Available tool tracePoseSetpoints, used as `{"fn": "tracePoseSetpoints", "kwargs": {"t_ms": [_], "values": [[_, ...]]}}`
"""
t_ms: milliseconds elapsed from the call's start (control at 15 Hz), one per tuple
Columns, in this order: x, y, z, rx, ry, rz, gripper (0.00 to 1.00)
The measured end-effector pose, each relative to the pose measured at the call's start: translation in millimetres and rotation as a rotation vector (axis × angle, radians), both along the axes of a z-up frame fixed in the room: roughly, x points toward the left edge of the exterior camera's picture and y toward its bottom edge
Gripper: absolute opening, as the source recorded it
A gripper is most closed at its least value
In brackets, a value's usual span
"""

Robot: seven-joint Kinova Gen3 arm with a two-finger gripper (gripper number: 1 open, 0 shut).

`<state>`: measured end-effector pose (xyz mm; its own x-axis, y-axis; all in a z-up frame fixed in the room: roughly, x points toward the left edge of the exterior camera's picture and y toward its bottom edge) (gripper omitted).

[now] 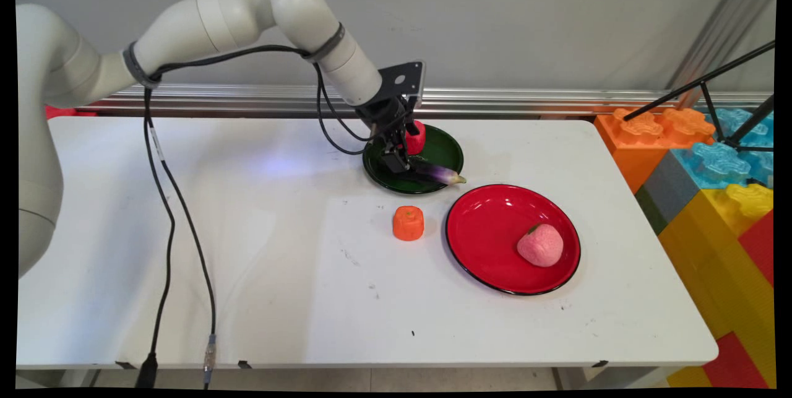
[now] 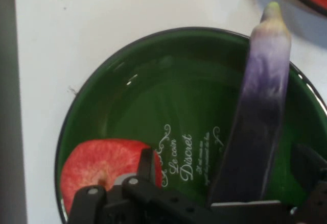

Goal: Pick up the eggplant from the green plate

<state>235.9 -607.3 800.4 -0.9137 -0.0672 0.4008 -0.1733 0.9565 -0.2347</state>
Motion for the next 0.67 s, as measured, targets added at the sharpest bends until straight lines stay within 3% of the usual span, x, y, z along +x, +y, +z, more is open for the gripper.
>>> {"fn": "tracePoseSetpoints", "kwargs": {"t_ms": [667], "values": [[2.6, -13.0, -27.7, 0.032, 0.003, -0.022, 1.00]]}}
